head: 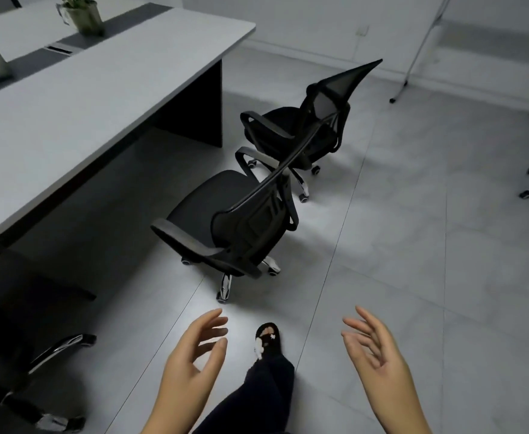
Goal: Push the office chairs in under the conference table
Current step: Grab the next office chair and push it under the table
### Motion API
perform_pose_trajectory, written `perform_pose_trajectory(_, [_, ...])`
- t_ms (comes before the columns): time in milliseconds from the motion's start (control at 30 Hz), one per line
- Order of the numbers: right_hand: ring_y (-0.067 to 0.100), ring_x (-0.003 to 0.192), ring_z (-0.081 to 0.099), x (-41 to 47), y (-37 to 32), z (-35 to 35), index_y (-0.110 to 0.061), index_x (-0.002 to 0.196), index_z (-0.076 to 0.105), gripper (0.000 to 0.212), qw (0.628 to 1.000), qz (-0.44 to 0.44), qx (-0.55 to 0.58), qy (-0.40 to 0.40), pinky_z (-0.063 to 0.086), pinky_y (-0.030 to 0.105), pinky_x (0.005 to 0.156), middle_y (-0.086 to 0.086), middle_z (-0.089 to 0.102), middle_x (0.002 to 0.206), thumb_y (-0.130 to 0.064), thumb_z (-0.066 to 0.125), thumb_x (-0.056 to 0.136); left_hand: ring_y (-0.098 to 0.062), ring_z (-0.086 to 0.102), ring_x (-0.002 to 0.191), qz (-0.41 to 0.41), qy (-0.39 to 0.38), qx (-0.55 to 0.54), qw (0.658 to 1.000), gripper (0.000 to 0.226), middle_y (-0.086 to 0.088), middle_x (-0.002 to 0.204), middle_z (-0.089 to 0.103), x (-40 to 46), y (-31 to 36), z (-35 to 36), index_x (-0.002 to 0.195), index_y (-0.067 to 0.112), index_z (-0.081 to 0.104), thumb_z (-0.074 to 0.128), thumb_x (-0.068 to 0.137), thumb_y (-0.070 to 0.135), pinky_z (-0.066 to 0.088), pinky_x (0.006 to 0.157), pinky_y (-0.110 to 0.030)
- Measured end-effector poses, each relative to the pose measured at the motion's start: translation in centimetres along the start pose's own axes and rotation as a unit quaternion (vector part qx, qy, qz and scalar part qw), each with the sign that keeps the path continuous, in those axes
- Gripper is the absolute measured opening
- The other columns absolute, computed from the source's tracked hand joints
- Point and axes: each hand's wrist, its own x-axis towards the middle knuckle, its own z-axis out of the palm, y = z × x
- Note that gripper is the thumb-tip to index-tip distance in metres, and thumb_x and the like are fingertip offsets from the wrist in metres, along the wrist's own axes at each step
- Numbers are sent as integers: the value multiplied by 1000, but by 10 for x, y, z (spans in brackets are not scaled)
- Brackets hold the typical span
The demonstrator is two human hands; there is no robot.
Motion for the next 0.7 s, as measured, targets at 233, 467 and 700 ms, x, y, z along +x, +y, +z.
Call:
perform_pose_trajectory(233, [-8,95,59,133,-33,-21,-31,119,50,40,999,-33,-14,11,42,0,72,-12,66,104,-11,58,86,-4,62,98,40,18,-7,999,32,20,106,64,133,43,42,105,47,55,55,74,41,47,77,-9])
perform_pose_trajectory(467, [-8,98,57,247,-77,-18,-36,118,48,40,996,-67,-38,-51,42,0,74,-13,61,111,-14,58,86,-5,63,97,48,69,18,996,37,18,103,65,222,65,57,104,47,56,55,78,22,47,80,-10])
perform_pose_trajectory(700, [-6,98,58,359,-95,-12,-44,110,48,40,977,-87,-79,-176,44,3,78,-14,60,113,-14,59,86,0,62,96,-7,179,73,981,56,23,106,63,262,55,84,105,54,53,61,84,3,45,78,-8])
